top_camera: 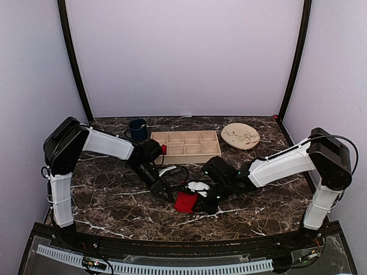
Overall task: Roll the socks
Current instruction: Roll the sock at the center of the board.
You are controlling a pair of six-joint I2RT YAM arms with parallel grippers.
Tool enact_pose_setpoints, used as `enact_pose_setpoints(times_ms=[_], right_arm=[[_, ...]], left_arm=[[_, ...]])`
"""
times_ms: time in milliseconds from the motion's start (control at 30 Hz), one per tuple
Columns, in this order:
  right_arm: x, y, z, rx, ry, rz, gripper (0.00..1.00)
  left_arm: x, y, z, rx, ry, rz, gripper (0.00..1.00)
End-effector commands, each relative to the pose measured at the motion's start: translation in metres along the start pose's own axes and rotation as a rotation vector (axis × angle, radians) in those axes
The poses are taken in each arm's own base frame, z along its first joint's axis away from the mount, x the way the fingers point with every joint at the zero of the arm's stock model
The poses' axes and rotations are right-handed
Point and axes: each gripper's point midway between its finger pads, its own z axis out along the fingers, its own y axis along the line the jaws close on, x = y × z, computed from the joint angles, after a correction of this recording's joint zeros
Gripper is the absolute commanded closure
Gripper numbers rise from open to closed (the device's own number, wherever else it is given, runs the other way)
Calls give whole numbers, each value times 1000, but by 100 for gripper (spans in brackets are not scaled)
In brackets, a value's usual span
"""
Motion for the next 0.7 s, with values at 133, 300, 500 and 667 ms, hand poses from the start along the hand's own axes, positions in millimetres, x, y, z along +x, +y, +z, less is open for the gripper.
enact_pose_setpoints(times_ms=[133, 300, 500, 667], right_arm=[[12, -1, -1, -26, 37, 51, 99], [9, 0, -1, -49, 38, 56, 99], [7, 4, 4, -93, 68, 45, 99], [3, 5, 6, -137, 101, 51, 99]], left_arm=[[24, 45, -15, -224, 43, -69, 61], [19, 43, -23, -257, 15, -50, 61], [12, 38, -36, -306, -47, -32, 61], [4, 26, -53, -350, -154, 31, 61]])
